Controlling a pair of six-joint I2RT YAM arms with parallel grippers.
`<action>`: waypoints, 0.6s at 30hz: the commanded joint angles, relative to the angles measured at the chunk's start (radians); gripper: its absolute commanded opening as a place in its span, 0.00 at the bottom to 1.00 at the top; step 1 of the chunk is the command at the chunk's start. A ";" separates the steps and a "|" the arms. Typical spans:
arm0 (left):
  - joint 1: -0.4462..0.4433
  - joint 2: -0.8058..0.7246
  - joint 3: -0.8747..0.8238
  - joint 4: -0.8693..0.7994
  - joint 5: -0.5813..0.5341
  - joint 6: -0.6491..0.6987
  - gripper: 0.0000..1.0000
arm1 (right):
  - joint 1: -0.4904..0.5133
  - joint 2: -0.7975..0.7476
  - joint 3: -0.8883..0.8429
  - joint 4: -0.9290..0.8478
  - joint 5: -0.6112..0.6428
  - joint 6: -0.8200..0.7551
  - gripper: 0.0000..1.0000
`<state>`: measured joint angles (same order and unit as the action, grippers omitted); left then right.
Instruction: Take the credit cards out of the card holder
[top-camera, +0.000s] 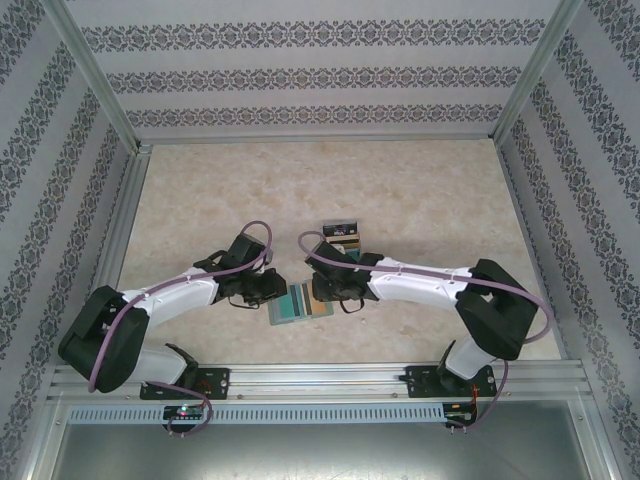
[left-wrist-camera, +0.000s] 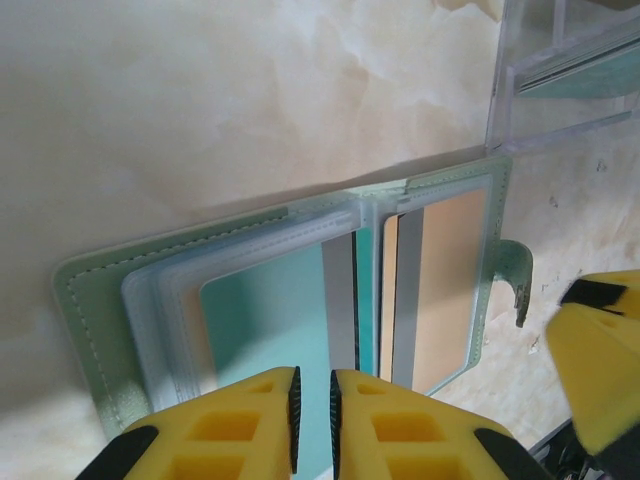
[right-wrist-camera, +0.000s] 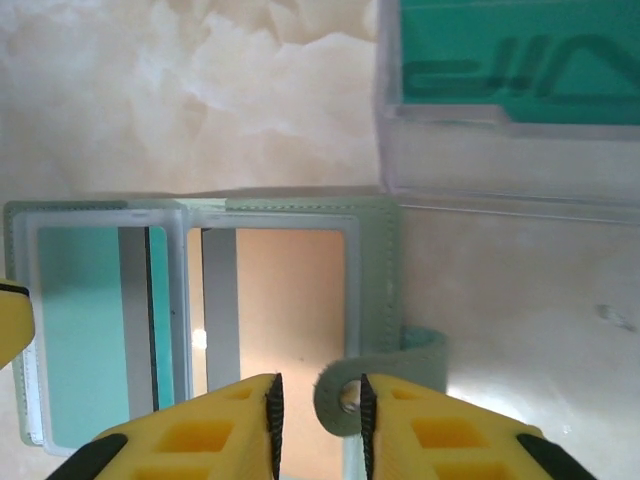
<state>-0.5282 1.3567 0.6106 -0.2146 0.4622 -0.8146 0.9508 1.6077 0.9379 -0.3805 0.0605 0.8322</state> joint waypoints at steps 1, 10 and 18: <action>0.009 -0.029 0.039 -0.030 0.019 0.011 0.19 | -0.006 0.043 0.012 -0.010 -0.026 -0.014 0.29; 0.010 0.031 0.071 -0.003 0.089 -0.018 0.19 | -0.006 0.083 -0.029 0.039 -0.056 0.004 0.25; 0.009 0.057 0.067 0.004 0.082 -0.016 0.19 | 0.004 0.094 -0.027 0.051 -0.067 0.011 0.25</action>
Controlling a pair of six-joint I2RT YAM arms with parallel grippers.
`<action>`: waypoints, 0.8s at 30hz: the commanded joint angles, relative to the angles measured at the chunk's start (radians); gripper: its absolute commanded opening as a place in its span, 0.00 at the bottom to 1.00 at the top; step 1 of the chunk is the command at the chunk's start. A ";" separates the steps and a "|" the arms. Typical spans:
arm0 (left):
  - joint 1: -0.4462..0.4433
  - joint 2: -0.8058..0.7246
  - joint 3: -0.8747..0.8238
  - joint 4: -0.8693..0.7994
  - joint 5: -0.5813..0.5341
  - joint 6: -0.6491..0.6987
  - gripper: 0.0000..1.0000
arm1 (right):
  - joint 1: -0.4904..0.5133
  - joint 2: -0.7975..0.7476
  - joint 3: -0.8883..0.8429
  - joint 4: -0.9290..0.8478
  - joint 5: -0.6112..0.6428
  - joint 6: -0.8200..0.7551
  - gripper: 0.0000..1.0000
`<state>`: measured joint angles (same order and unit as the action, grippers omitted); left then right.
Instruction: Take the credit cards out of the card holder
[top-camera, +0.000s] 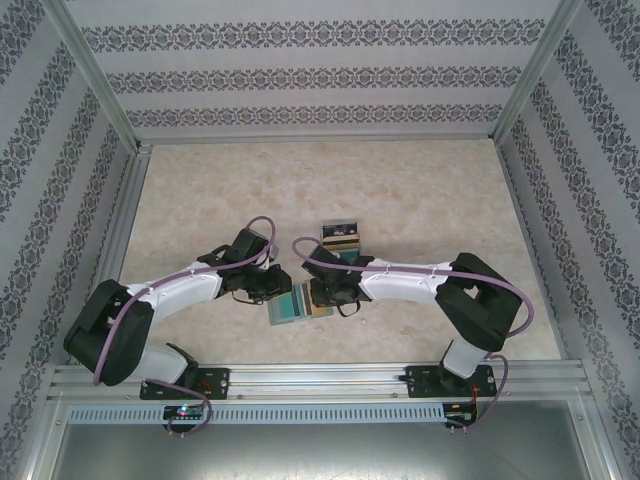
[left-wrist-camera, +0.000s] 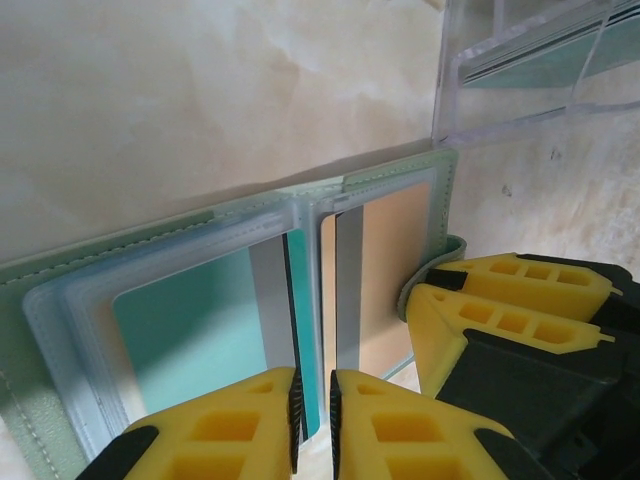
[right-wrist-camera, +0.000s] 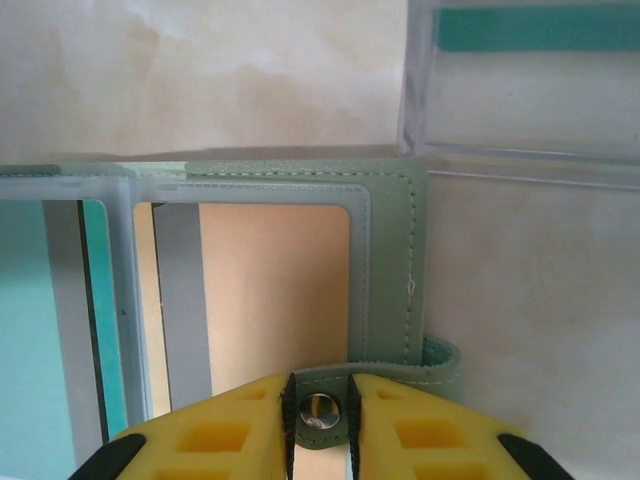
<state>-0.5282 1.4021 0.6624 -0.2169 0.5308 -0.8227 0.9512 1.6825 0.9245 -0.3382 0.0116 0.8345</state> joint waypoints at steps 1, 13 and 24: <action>0.009 0.019 0.017 0.013 0.020 -0.007 0.19 | 0.004 0.022 -0.013 0.014 -0.026 0.008 0.25; 0.008 0.023 0.033 -0.021 -0.031 -0.018 0.13 | 0.013 0.009 0.002 0.018 -0.035 0.015 0.25; 0.101 -0.097 -0.076 -0.107 -0.084 0.000 0.09 | 0.015 -0.007 0.088 0.052 -0.096 -0.031 0.27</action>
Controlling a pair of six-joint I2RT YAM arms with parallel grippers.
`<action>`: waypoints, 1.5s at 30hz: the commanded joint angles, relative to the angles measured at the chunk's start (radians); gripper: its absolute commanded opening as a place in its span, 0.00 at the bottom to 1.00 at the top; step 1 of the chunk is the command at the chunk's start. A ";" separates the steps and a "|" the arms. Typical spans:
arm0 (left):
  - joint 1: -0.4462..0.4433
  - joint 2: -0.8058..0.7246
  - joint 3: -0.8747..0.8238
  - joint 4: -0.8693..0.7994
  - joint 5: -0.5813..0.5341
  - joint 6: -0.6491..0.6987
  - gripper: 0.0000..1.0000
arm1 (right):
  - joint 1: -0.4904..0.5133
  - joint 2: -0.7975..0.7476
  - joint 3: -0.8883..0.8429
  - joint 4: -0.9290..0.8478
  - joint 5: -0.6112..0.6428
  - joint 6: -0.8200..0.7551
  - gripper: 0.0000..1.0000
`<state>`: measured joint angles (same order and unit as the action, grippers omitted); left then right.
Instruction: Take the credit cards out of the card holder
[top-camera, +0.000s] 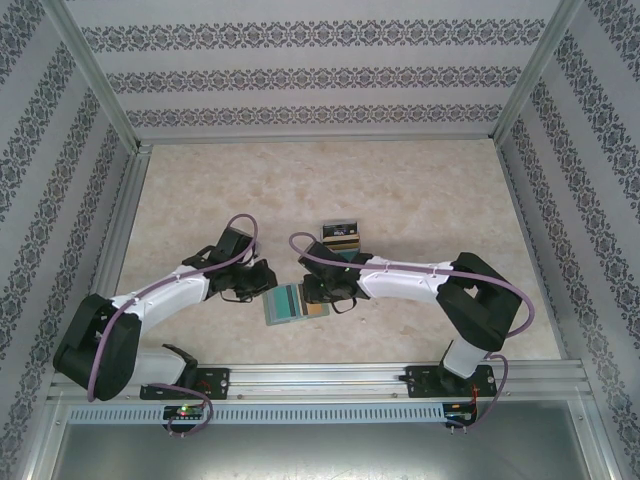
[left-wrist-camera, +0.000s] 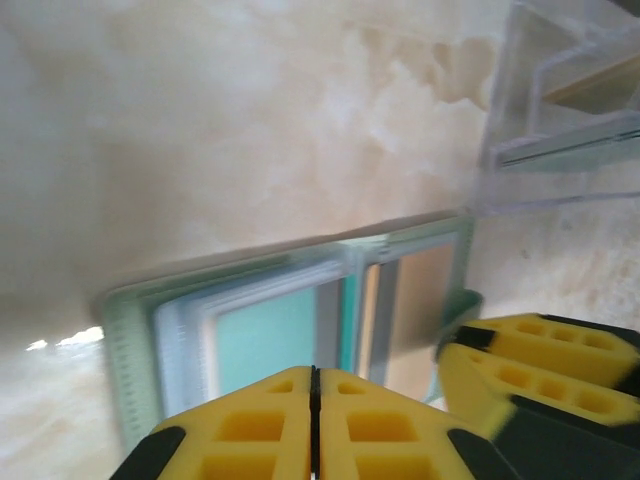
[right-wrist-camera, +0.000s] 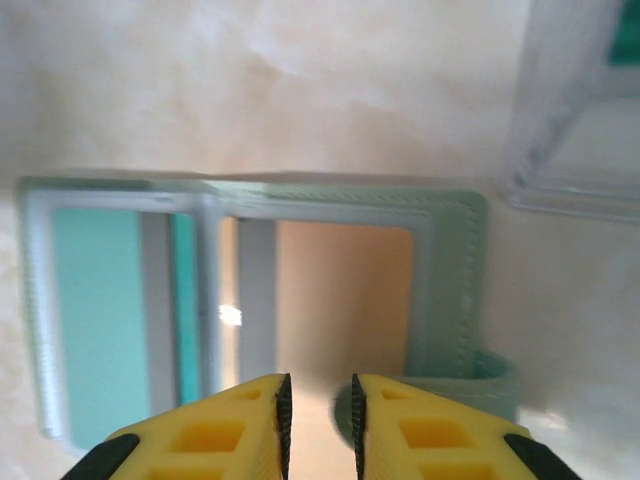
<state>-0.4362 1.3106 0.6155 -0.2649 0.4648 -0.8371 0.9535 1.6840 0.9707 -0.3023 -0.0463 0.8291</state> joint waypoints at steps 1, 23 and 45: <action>0.010 0.002 -0.032 -0.056 -0.014 0.016 0.09 | 0.013 0.001 0.050 0.030 -0.059 -0.027 0.27; 0.004 0.114 -0.044 -0.048 -0.001 0.036 0.10 | -0.020 0.138 0.053 0.092 -0.233 0.007 0.28; -0.015 0.108 -0.037 -0.069 -0.045 0.047 0.09 | -0.059 0.101 -0.055 0.206 -0.273 0.082 0.00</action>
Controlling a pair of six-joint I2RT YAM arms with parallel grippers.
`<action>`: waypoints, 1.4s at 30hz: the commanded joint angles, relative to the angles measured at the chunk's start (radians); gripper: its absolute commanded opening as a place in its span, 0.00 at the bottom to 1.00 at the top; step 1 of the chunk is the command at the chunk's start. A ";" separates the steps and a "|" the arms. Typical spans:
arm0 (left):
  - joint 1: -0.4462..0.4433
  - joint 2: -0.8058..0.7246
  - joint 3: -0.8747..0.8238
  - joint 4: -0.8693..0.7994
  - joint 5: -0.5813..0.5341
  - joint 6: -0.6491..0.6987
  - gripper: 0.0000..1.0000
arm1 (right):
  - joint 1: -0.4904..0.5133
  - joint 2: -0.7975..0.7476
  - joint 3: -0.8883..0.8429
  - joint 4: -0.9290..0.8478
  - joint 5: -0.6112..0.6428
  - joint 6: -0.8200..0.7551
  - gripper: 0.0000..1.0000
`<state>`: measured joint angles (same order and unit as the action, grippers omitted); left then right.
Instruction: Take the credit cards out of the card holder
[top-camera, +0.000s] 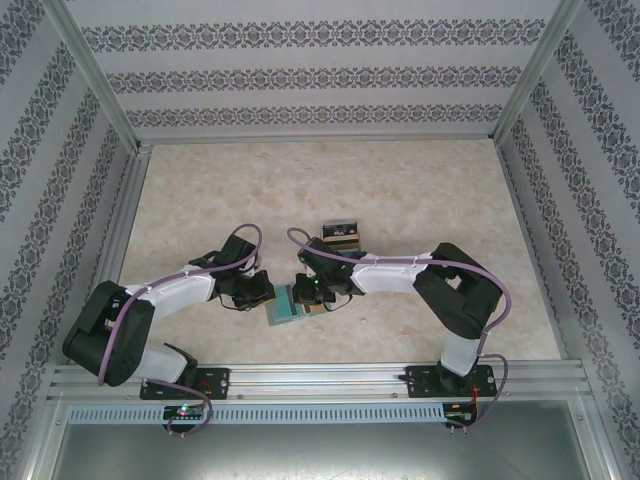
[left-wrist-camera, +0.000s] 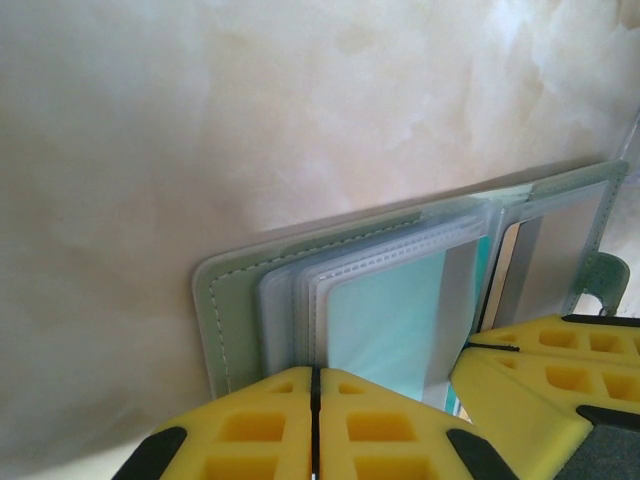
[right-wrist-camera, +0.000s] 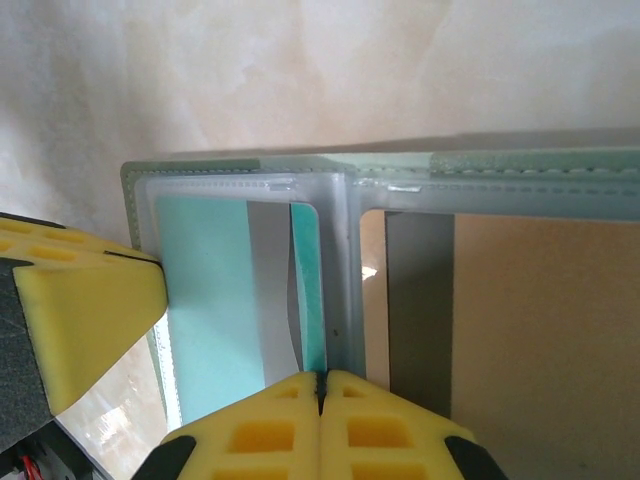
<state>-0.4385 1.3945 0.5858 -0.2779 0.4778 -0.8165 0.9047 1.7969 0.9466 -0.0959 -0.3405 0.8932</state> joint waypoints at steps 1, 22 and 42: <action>-0.012 0.024 -0.008 -0.059 -0.065 0.027 0.08 | -0.012 -0.016 -0.038 0.003 0.023 0.021 0.00; -0.013 0.006 0.007 -0.080 -0.072 0.063 0.08 | -0.043 -0.062 -0.076 0.002 0.043 0.007 0.00; -0.089 0.059 0.063 0.054 0.042 0.013 0.09 | -0.041 -0.042 -0.071 0.008 0.041 0.013 0.02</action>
<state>-0.5133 1.4258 0.6281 -0.2424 0.5198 -0.7975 0.8703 1.7435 0.8803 -0.0704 -0.3080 0.9115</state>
